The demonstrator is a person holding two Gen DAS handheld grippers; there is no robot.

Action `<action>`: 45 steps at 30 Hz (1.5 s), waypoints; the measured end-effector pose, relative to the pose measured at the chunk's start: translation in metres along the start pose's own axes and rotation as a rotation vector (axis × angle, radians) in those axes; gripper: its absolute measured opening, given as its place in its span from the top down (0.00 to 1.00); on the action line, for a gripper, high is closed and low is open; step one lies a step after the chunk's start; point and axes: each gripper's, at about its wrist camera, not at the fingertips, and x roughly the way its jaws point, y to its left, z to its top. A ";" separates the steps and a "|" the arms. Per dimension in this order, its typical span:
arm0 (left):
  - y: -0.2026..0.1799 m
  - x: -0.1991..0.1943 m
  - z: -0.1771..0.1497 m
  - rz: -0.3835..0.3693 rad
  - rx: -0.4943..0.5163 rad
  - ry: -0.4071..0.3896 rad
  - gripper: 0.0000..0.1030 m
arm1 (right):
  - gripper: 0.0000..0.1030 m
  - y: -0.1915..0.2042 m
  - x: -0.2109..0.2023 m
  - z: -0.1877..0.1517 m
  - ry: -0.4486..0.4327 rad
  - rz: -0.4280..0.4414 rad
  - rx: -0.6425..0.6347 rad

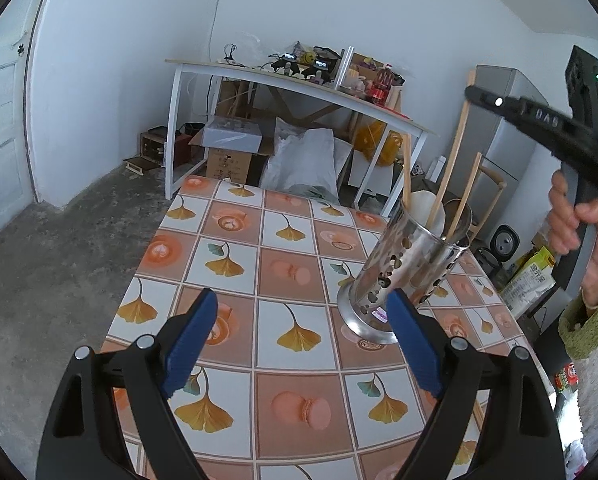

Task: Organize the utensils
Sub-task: 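Lower the held wooden chopstick into the steel holder and open the right tool, then move the right tool down to a loose chopstick and close on it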

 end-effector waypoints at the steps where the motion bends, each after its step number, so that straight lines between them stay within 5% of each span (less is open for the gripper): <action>1: 0.000 0.000 0.000 -0.002 0.001 0.001 0.18 | 0.96 0.003 0.003 -0.003 0.016 0.006 -0.015; 14: -0.003 0.001 -0.003 -0.011 0.005 0.010 0.17 | 0.95 0.028 0.045 -0.034 0.201 0.027 -0.109; 21: -0.005 0.002 -0.004 -0.010 0.003 0.019 0.16 | 0.93 0.031 0.045 -0.036 0.226 0.034 -0.102; 25: -0.009 0.002 -0.007 -0.018 0.010 0.024 0.15 | 0.79 0.023 0.019 -0.023 0.169 0.032 -0.062; 32: -0.020 0.006 -0.012 -0.046 0.030 0.045 0.13 | 0.72 -0.014 -0.079 -0.026 0.037 0.027 0.128; 37: -0.035 0.020 -0.020 -0.061 0.055 0.103 0.13 | 0.72 -0.040 -0.111 -0.101 0.180 -0.036 0.311; 45: -0.070 0.049 -0.050 -0.003 0.120 0.265 0.12 | 0.80 -0.040 -0.083 -0.253 0.501 -0.077 0.561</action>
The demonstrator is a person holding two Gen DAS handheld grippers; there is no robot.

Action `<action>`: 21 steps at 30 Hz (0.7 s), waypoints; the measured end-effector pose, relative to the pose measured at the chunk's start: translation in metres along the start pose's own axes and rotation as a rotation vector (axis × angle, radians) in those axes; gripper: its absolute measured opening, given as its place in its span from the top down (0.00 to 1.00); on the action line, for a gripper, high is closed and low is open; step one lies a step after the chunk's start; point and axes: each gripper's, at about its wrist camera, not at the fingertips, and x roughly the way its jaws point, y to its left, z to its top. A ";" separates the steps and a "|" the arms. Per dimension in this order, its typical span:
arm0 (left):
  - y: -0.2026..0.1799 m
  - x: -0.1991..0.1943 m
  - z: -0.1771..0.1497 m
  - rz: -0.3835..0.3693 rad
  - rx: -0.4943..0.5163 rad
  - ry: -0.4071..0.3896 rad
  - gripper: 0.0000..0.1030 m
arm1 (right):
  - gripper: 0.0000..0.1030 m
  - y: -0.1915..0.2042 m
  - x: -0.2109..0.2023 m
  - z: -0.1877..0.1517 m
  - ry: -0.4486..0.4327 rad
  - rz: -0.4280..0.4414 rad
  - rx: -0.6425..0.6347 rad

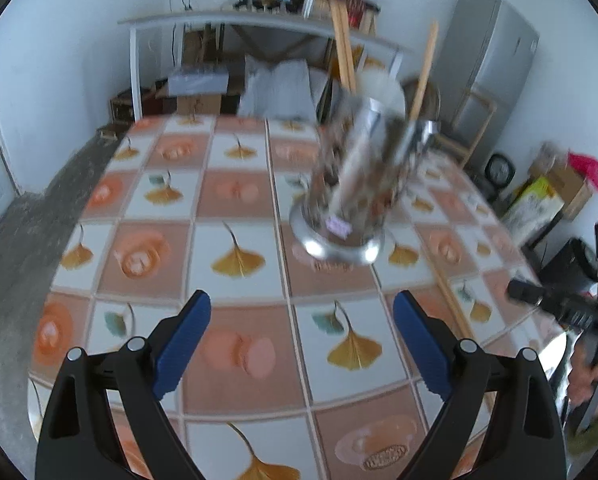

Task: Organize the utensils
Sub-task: 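Move the right tool down to a loose chopstick and close on it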

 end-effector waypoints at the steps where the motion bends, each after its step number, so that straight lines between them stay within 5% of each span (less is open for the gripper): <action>1: -0.004 0.005 -0.003 0.005 0.008 0.022 0.12 | 0.81 -0.004 0.009 -0.009 0.023 -0.002 0.018; 7: -0.031 0.025 -0.018 0.010 0.052 0.105 0.12 | 0.88 -0.012 0.030 -0.027 0.063 -0.029 0.019; 21: -0.063 0.039 -0.020 0.008 0.131 0.140 0.12 | 0.90 -0.012 0.036 -0.027 0.062 -0.004 -0.028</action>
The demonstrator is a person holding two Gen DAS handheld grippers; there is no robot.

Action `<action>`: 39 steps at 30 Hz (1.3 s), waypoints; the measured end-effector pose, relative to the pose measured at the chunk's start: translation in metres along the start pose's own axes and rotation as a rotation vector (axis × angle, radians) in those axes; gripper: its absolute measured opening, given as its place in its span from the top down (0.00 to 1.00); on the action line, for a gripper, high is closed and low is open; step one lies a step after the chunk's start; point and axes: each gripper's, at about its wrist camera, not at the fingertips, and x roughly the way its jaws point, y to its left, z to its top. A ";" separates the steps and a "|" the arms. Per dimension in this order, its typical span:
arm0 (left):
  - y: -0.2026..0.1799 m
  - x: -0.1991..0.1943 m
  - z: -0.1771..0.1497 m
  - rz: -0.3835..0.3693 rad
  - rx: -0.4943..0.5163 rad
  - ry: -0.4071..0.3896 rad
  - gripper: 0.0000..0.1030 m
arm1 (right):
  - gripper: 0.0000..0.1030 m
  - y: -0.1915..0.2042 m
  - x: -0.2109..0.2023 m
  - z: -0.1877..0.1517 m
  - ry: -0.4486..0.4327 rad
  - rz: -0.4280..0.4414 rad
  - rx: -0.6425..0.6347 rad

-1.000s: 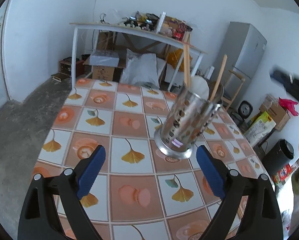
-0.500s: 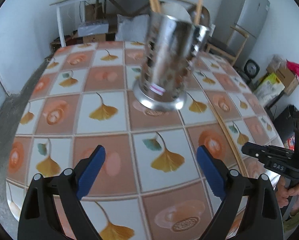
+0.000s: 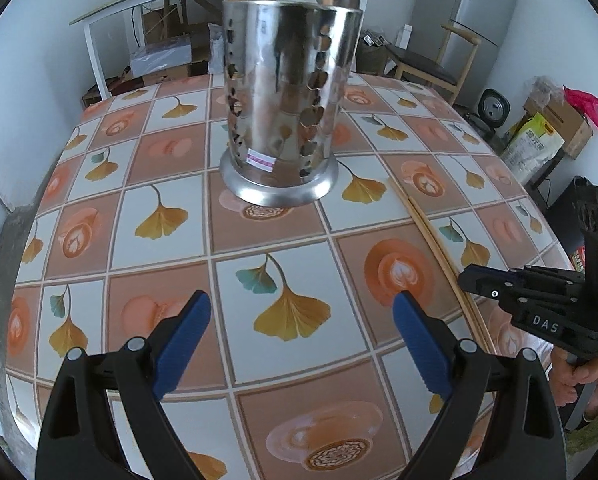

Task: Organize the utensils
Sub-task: 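Move the right tool down to a loose chopstick and close on it, then grasp another loose wooden chopstick on the table with the left tool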

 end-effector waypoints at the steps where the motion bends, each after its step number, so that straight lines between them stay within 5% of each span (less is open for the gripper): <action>1: -0.002 0.001 0.000 -0.001 0.004 0.000 0.12 | 0.92 0.000 0.000 0.000 -0.002 -0.003 -0.001; 15: -0.061 0.036 0.025 -0.089 0.096 0.012 0.13 | 0.96 -0.030 -0.019 -0.016 -0.050 -0.098 0.109; 28: -0.115 0.078 0.026 -0.045 0.227 0.077 0.67 | 0.96 -0.043 -0.025 -0.024 -0.078 -0.068 0.167; 34: -0.114 0.079 0.024 -0.021 0.227 0.077 0.85 | 0.96 -0.043 -0.026 -0.026 -0.084 -0.059 0.170; 39: -0.108 0.077 0.022 -0.027 0.205 0.076 0.91 | 0.96 -0.042 -0.026 -0.027 -0.083 -0.059 0.167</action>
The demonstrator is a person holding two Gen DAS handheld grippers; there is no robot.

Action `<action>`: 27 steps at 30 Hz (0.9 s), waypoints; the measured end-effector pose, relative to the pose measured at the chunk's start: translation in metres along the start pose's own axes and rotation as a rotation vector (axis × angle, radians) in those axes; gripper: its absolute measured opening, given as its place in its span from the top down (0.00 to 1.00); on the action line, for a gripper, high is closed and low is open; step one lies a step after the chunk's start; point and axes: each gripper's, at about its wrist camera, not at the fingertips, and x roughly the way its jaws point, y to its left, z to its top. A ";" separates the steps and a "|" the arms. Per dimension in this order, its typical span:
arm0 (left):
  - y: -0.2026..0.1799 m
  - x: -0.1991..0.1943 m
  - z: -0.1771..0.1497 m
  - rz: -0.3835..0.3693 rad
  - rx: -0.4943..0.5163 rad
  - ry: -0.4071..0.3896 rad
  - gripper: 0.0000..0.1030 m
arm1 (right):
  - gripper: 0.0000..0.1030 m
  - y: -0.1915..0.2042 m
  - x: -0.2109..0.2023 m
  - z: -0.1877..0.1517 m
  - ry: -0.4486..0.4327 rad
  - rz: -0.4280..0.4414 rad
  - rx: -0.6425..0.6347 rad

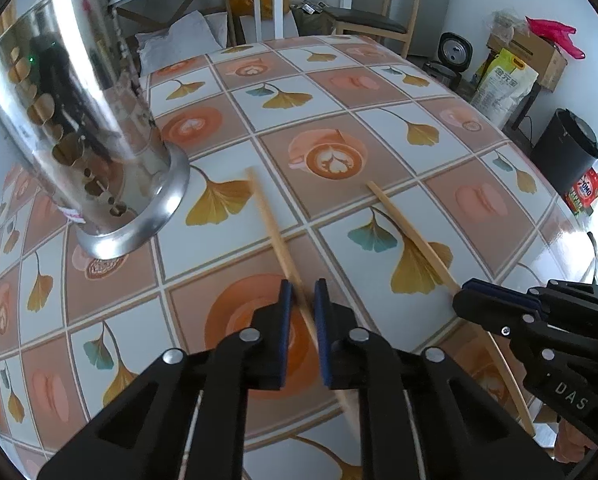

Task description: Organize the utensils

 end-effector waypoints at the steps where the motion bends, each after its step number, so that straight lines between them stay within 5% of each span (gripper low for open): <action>1: 0.001 -0.001 -0.001 -0.001 -0.005 0.001 0.93 | 0.96 0.000 0.000 0.000 0.001 0.000 0.000; 21: 0.090 -0.044 -0.065 0.089 -0.199 0.042 0.94 | 0.96 0.067 0.022 -0.009 0.086 0.085 -0.159; 27: 0.105 -0.045 -0.066 0.063 -0.242 0.049 0.94 | 0.96 0.074 0.025 -0.008 0.093 0.075 -0.172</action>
